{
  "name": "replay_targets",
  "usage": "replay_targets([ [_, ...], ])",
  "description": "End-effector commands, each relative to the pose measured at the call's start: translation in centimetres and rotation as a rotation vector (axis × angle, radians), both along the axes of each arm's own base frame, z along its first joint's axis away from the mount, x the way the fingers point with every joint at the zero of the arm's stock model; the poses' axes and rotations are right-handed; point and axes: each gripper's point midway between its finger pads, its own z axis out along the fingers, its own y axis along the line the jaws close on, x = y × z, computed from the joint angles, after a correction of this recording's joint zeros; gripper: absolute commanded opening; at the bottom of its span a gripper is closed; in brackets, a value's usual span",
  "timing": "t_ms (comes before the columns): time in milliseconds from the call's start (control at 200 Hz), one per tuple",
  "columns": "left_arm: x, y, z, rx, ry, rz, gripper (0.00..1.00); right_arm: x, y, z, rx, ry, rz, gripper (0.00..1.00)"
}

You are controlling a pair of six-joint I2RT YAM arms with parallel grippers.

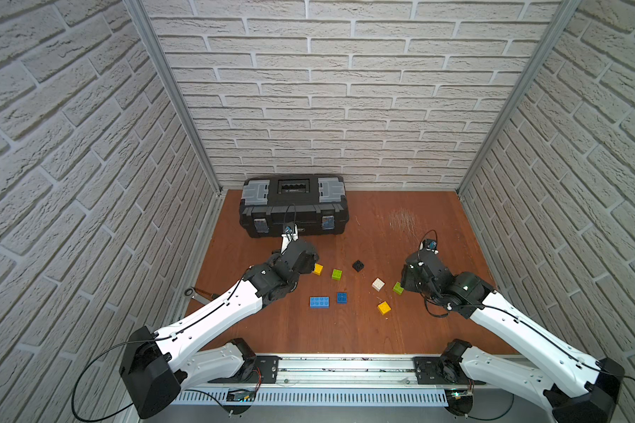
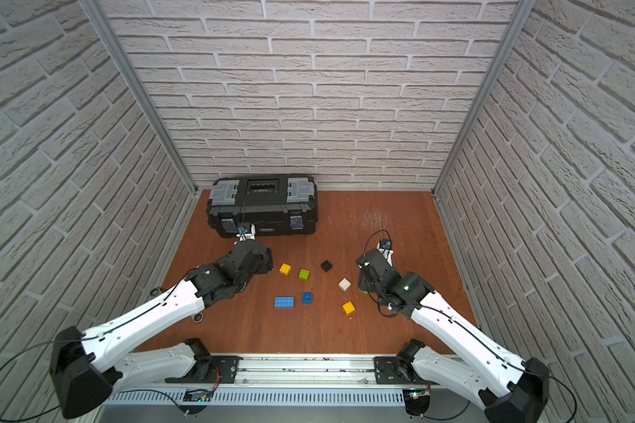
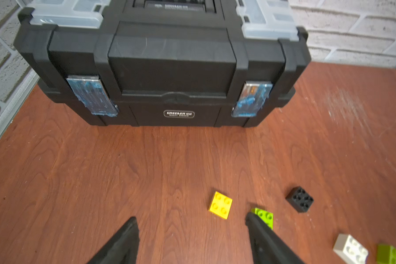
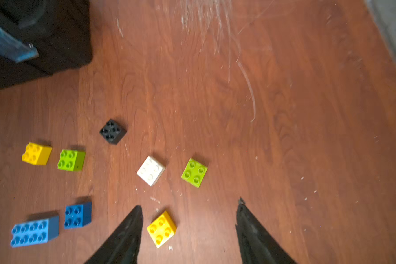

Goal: Assemble the number 4 with lego
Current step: Pick up the lego brick from the center of the board.

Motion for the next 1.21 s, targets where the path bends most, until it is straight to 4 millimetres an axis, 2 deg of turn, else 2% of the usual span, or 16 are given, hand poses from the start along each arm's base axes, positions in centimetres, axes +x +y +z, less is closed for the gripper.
replay_targets([
  [0, -1.0, 1.1, -0.4, -0.018, 0.016, 0.023, 0.74, -2.0, 1.8, -3.9, -0.008, 0.245, 0.067, 0.63],
  [95, -1.2, 1.9, -1.0, -0.026, 0.042, 0.042, 0.71, -1.6, 1.5, -4.8, -0.065, 0.309, 0.033, 0.59],
  [245, -1.6, 2.9, -2.0, -0.091, 0.085, 0.070, 0.70, 0.9, 4.8, -6.2, 0.007, 0.318, 0.069, 0.60],
  [490, -2.3, 5.0, -3.7, -0.105, 0.131, 0.115, 0.69, 3.2, 7.1, -8.8, 0.020, 0.410, -0.008, 0.62],
  [565, -2.4, 5.3, -3.9, -0.110, 0.139, 0.122, 0.69, 3.4, 6.1, -8.5, -0.030, 0.402, -0.048, 0.63],
  [660, -2.4, 5.4, -3.8, -0.114, 0.135, 0.122, 0.69, 3.0, 3.9, -8.0, -0.050, 0.377, -0.111, 0.65],
  [750, -2.2, 5.4, -3.8, -0.109, 0.136, 0.116, 0.69, 2.2, 0.9, -8.6, -0.049, 0.409, -0.201, 0.65],
  [795, -2.1, 5.4, -4.0, -0.104, 0.143, 0.111, 0.69, 1.9, 0.1, -9.1, -0.025, 0.425, -0.221, 0.64],
  [915, -1.8, 4.9, -4.3, -0.100, 0.160, 0.092, 0.69, 2.2, -0.1, -10.3, 0.061, 0.447, -0.219, 0.64],
  [1200, -1.6, 4.5, -4.7, -0.106, 0.174, 0.082, 0.68, 4.3, -0.6, -11.9, 0.084, 0.461, -0.218, 0.61],
])
